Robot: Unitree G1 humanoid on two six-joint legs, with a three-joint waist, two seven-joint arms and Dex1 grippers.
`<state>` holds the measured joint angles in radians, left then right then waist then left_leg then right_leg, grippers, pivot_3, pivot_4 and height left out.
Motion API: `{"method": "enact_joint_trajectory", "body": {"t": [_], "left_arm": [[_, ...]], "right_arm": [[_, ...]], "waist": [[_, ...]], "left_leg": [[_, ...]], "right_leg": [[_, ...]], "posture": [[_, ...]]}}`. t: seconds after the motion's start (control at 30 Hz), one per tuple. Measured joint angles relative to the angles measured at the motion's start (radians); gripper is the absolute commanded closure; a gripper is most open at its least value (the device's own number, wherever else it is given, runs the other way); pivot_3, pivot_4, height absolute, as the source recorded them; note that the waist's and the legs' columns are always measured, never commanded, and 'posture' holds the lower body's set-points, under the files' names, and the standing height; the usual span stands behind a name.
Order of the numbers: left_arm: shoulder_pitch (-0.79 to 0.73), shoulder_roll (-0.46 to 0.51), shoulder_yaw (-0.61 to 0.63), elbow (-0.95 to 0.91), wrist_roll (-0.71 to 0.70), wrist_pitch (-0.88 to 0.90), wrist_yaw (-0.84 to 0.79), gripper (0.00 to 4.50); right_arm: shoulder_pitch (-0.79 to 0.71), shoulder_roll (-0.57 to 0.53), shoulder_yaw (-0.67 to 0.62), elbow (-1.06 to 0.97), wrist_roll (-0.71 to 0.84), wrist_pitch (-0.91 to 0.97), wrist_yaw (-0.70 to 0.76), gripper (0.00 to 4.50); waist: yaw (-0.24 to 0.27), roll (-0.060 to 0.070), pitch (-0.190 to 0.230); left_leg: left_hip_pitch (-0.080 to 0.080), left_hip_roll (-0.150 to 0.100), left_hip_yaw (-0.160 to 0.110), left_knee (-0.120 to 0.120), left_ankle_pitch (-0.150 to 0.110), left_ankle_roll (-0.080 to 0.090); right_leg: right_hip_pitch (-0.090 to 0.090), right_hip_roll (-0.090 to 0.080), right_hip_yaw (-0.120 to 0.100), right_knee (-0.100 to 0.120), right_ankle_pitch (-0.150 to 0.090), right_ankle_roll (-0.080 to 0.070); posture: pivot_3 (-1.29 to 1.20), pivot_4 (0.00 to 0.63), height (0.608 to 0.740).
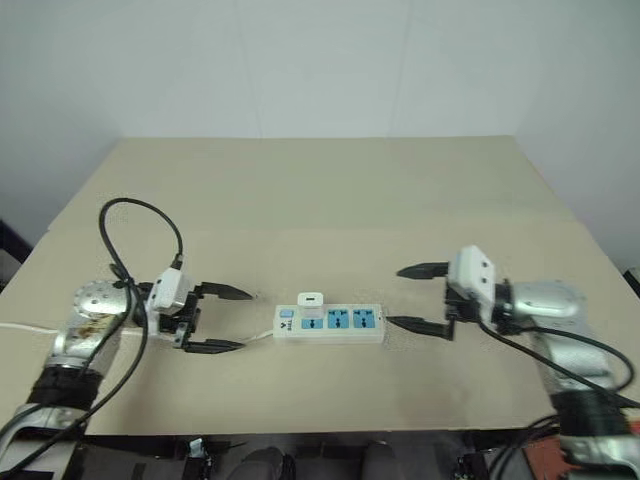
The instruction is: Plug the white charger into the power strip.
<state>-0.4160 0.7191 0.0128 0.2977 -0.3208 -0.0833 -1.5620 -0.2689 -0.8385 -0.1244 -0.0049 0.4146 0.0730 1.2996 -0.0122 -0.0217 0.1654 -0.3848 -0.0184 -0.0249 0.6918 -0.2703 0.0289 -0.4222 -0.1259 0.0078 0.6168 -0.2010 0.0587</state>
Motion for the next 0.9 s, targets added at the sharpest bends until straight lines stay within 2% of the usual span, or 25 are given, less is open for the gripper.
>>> {"method": "enact_joint_trajectory", "body": {"t": [0.13,0.27,0.9], "left_arm": [[0.024,0.023,0.013,0.004,0.000,0.003,0.017,0.01],[0.037,0.023,0.012,0.019,0.000,0.003,0.041,0.01],[-0.007,-0.007,0.005,0.064,-0.045,0.041,-0.012,0.01]], "right_arm": [[0.065,-0.059,-0.063,-0.020,0.001,0.011,-0.003,0.00],[0.169,-0.065,-0.089,-0.082,-0.002,-0.001,-0.016,0.00],[0.282,-0.065,-0.106,-0.182,-0.008,-0.008,-0.105,0.00]], "waist": [[0.000,0.000,0.000],[-0.001,-0.001,0.000],[0.001,-0.001,0.001]], "left_leg": [[0.000,0.000,0.000,0.000,0.000,0.000],[-0.001,0.000,0.001,0.000,0.000,0.000],[0.000,0.000,0.001,0.001,0.000,0.000]], "right_leg": [[0.000,0.000,0.000,0.000,0.000,0.000],[0.000,0.000,0.000,0.000,0.000,0.000],[0.001,0.000,0.001,0.000,0.001,0.000]], "posture": [[0.00,0.150,0.740],[0.00,0.150,0.740],[0.00,0.150,0.740]]}}
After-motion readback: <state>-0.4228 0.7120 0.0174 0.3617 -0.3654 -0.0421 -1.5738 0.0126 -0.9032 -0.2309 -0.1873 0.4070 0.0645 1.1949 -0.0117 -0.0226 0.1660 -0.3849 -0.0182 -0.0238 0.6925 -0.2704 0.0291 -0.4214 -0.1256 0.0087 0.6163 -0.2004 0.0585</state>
